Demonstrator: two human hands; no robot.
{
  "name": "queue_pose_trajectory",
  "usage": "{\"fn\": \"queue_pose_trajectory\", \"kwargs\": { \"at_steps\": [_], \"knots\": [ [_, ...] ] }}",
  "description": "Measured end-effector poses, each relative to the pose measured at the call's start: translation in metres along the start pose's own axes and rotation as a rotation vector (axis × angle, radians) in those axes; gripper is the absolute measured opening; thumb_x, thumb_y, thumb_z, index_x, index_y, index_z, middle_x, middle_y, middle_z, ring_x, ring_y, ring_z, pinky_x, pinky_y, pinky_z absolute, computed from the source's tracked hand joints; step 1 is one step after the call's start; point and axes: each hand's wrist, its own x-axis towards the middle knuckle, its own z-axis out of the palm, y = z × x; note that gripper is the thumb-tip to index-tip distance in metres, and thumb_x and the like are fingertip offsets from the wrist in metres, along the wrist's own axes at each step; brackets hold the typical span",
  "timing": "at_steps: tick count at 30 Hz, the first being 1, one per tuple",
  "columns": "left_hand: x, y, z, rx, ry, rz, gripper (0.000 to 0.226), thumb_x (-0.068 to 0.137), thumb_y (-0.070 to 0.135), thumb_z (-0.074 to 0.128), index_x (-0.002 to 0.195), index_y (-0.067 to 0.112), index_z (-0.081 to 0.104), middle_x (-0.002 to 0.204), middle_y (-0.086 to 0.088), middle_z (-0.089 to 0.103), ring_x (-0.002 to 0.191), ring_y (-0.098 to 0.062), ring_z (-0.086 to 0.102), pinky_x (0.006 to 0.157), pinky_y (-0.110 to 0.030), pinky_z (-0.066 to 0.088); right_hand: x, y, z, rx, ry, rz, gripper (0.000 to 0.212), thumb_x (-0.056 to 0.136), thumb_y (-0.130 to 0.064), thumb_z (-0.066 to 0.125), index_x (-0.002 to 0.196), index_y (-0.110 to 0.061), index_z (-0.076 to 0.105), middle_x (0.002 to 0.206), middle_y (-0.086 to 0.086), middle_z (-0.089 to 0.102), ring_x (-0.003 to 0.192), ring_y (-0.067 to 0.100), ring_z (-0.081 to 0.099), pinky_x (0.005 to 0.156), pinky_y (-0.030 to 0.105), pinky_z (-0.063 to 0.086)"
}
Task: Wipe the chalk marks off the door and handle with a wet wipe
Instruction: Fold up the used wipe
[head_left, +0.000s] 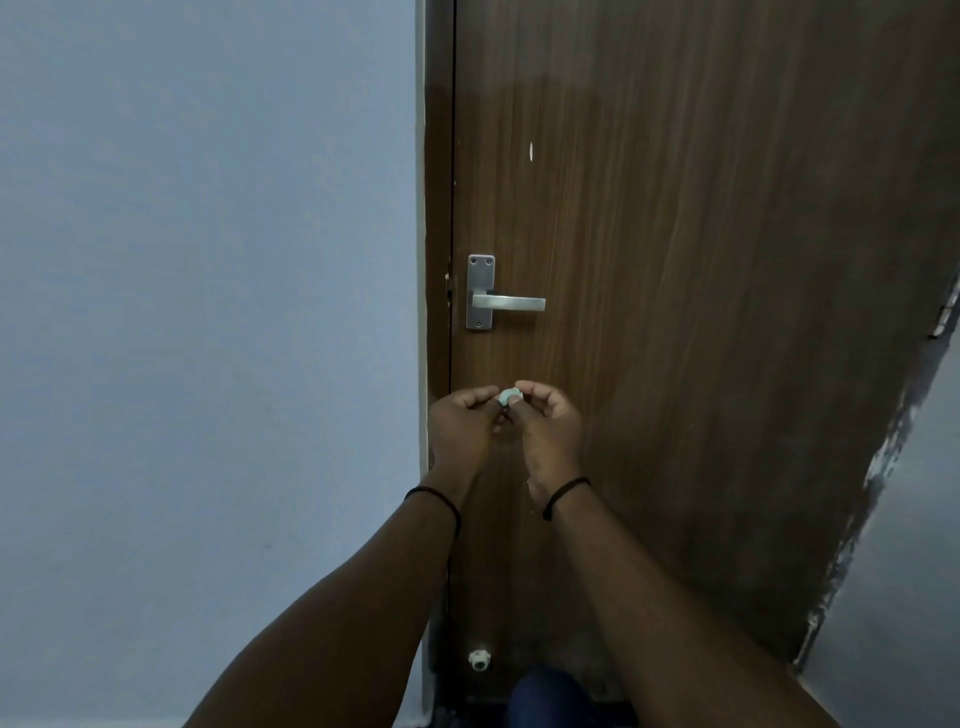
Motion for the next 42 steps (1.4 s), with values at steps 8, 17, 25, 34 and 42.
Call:
{"fn": "queue_pose_trajectory", "kwargs": {
  "at_steps": [8,17,25,34,42],
  "knots": [
    [0.028,-0.025,0.029,0.026,-0.076,0.074,0.02,0.089,0.005,0.068,0.108,0.009,0.074,0.103,-0.004,0.074,0.098,-0.015,0.07,0.085,-0.029,0.058,0.037,0.017,-0.02,0.231,0.004,0.129,0.024,0.091,-0.013,0.067,0.115,-0.007,0.067,0.111,0.01,0.073,0.108,0.02,0.069,0.087,0.026,0.056],
    [0.085,-0.081,0.105,0.076,-0.109,0.137,0.016,0.09,0.007,0.069,0.097,0.021,0.074,0.097,0.0,0.071,0.089,-0.003,0.069,0.077,-0.013,0.052,0.134,0.059,-0.064,0.183,0.118,0.147,0.022,0.096,-0.015,0.059,0.112,-0.002,0.064,0.1,0.008,0.074,0.091,0.016,0.07,0.076,0.024,0.057],
    [0.124,0.011,0.171,-0.143,-0.213,-0.174,0.018,0.098,0.006,0.057,0.085,0.009,0.069,0.066,0.004,0.069,0.058,-0.004,0.06,0.055,-0.018,0.051,0.19,-0.045,-0.058,0.434,0.119,0.363,0.019,0.102,-0.016,0.045,0.102,-0.007,0.062,0.081,0.004,0.069,0.067,0.009,0.062,0.058,0.021,0.052],
    [0.147,0.099,0.21,-0.036,-0.454,-0.302,0.025,0.101,0.033,0.052,0.09,0.015,0.066,0.071,0.003,0.069,0.063,-0.009,0.062,0.055,-0.024,0.05,0.209,-0.137,-0.061,0.29,0.263,0.348,0.02,0.097,-0.03,0.06,0.089,-0.012,0.065,0.074,0.007,0.065,0.061,0.011,0.06,0.057,0.024,0.052],
    [0.145,0.122,0.226,-0.009,-0.549,-0.259,0.005,0.091,0.015,0.069,0.089,0.017,0.074,0.081,0.002,0.075,0.071,-0.007,0.068,0.055,-0.02,0.052,0.205,-0.173,-0.08,0.181,0.276,0.25,0.027,0.097,-0.027,0.061,0.072,-0.022,0.068,0.074,0.008,0.07,0.064,0.015,0.066,0.058,0.025,0.057]
  ]
}}
